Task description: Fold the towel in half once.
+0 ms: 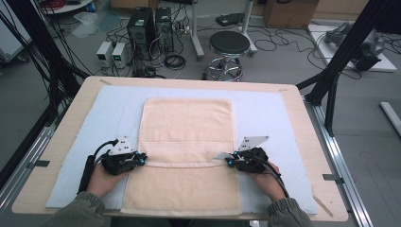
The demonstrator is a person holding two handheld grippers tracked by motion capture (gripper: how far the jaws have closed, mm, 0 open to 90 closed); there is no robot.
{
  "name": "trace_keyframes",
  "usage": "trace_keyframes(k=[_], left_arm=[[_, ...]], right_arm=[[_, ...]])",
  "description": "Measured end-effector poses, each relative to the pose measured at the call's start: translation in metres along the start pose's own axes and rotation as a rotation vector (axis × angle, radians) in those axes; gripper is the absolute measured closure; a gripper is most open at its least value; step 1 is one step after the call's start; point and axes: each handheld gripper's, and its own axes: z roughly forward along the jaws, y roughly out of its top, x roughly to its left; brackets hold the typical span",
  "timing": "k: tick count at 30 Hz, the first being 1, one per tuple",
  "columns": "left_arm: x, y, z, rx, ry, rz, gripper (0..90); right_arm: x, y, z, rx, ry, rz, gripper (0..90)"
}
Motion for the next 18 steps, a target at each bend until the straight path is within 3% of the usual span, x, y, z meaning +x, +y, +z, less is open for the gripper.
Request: trace_keyframes(k=[5, 13, 18], left_arm=[[0.001, 0.002, -0.004, -0.019, 0.004, -0.01, 85.4], [0.003, 0.011, -0.026, -0.095, 0.014, -0.019, 85.5], [-0.001, 0.015, -0.038, -0.107, 0.013, -0.001, 85.6]], right_arm=[[0.0, 0.006, -0.006, -0.016, 0.003, -0.009, 83.0], [0.001, 0.019, -0.021, -0.059, 0.005, -0.02, 83.3], [0.007, 0.028, -0.034, -0.074, 0.023, -0.038, 83.3]])
